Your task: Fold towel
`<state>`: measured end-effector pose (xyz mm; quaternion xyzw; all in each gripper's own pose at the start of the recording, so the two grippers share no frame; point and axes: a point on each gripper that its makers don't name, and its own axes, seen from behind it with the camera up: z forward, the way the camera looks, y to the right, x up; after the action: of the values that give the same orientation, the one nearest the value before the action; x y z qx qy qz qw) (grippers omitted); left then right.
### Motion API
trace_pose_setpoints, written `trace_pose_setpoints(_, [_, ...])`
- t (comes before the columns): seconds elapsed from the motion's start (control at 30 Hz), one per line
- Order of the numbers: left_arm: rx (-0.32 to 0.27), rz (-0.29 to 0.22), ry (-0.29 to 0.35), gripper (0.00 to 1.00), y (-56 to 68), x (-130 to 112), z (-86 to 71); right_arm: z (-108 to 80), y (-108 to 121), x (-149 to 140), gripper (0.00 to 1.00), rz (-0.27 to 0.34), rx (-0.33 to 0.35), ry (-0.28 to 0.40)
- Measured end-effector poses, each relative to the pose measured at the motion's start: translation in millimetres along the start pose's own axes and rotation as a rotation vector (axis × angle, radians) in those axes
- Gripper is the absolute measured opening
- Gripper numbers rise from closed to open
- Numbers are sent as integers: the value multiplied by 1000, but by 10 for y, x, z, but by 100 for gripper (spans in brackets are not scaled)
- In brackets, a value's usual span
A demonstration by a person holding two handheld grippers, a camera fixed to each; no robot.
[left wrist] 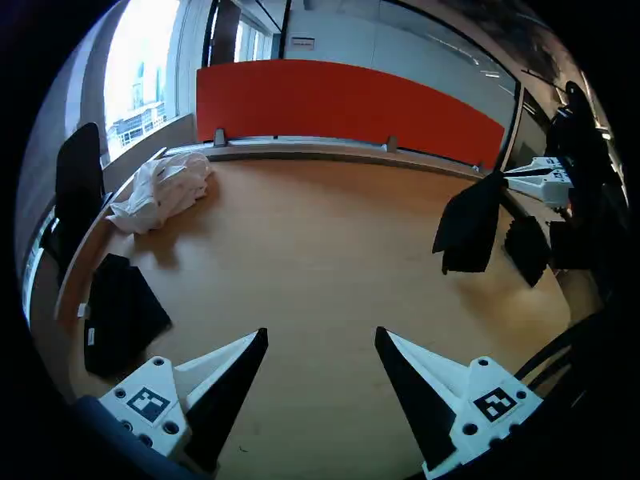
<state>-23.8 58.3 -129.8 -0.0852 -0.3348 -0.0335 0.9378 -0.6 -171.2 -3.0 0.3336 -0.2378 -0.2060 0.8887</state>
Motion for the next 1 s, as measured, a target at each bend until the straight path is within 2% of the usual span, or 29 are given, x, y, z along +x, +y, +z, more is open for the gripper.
trace_pose_setpoints(0.37, [-6,11,3,100,27,56,13,-142,339,-21,5,30,-57,1])
trace_pose_setpoints(1.0, [-9,41,-7,100,123,148,91,-476,1388,-319,5,87,-195,-46])
